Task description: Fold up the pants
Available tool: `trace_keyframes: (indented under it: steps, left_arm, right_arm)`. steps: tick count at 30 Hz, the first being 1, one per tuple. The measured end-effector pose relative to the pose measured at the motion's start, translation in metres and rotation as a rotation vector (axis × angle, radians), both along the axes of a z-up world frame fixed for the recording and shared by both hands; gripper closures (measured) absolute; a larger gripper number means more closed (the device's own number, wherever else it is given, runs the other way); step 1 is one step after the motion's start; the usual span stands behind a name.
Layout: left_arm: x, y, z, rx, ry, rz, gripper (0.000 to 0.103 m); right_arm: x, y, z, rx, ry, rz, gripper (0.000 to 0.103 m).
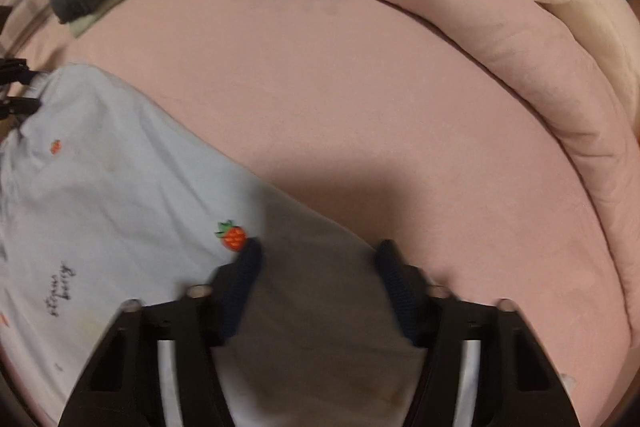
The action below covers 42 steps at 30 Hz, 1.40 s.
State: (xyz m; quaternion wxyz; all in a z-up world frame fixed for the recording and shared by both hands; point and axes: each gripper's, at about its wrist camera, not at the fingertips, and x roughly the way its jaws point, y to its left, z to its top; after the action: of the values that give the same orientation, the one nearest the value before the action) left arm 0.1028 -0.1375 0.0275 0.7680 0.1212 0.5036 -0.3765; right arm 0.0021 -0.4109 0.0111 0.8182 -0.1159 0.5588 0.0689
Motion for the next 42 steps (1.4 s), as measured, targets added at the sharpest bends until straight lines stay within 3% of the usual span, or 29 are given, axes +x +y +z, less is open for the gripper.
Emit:
trace_keyframes:
  steps: [1,2,5,8,12,14,20,25,29,34,38,42]
  left_arm:
    - [-0.001,0.000,0.003,-0.009,-0.010,0.014,0.071]
    - [-0.004,0.001,0.009,-0.023,-0.025,0.031,0.073]
    - [-0.012,0.005,0.018,-0.070,-0.073,0.072,0.074]
    - [-0.020,-0.010,-0.002,0.033,-0.124,0.079,0.073]
    - [-0.028,-0.012,0.006,0.057,-0.169,0.125,0.075]
    - [-0.040,-0.008,0.021,0.037,-0.229,0.119,0.075]
    - [-0.089,0.025,0.062,-0.054,-0.392,0.098,0.076]
    - [-0.146,0.042,0.069,-0.031,-0.544,0.037,0.076]
    - [-0.187,0.060,0.057,-0.042,-0.601,0.027,0.075]
    - [-0.226,0.079,0.016,0.016,-0.573,0.022,0.073]
    - [-0.237,0.081,-0.007,0.060,-0.551,0.032,0.074]
    - [-0.237,0.079,-0.018,0.129,-0.615,0.064,0.072]
  right_arm:
    - [-0.004,0.007,0.002,-0.025,-0.015,0.013,0.081]
    - [-0.008,0.014,0.005,-0.052,-0.030,0.021,0.102]
    - [-0.021,0.032,0.019,-0.115,-0.091,0.028,0.102]
    - [-0.032,0.034,0.031,-0.115,-0.137,0.000,0.102]
    - [-0.045,0.051,0.001,-0.186,-0.077,-0.024,0.102]
    - [-0.051,0.061,0.003,-0.230,-0.094,-0.037,0.102]
    - [-0.103,0.065,0.084,-0.181,-0.317,-0.075,0.102]
    - [-0.180,0.083,0.127,-0.159,-0.433,-0.059,0.102]
    - [-0.232,0.099,0.122,-0.163,-0.435,-0.022,0.102]
    - [-0.281,0.104,0.091,-0.165,-0.359,-0.007,0.102]
    - [-0.302,0.110,0.050,-0.137,-0.259,-0.012,0.102]
    - [-0.312,0.124,0.024,-0.163,-0.215,0.004,0.102]
